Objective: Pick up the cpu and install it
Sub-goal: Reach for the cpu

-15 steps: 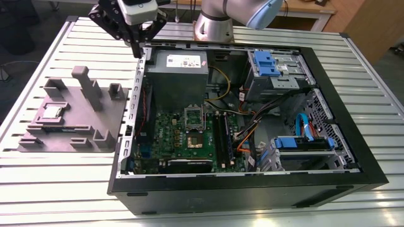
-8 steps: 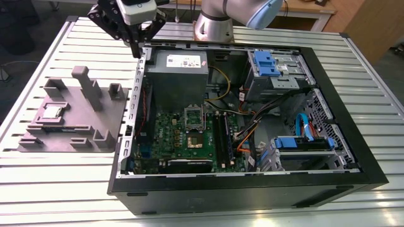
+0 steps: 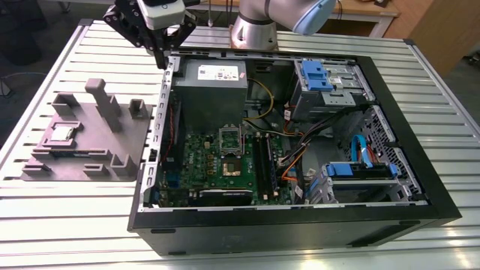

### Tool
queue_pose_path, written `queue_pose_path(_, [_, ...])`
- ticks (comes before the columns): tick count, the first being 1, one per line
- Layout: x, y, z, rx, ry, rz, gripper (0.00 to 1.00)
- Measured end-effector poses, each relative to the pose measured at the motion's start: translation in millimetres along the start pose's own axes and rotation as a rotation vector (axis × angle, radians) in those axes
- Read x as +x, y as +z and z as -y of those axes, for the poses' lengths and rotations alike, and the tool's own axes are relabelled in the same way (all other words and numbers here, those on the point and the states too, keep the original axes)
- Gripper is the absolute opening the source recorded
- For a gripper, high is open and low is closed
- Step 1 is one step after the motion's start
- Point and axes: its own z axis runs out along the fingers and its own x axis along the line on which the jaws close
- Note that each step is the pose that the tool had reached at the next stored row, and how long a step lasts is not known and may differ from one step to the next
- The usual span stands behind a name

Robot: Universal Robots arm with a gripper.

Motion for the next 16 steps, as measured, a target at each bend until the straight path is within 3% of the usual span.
queue_pose_path(5, [1.0, 0.0, 0.1, -0.0001, 0.0, 0.0001, 0.1])
queue_pose_path(16, [11.3, 0.1, 0.9, 0.0, 0.0, 0.0, 0.1])
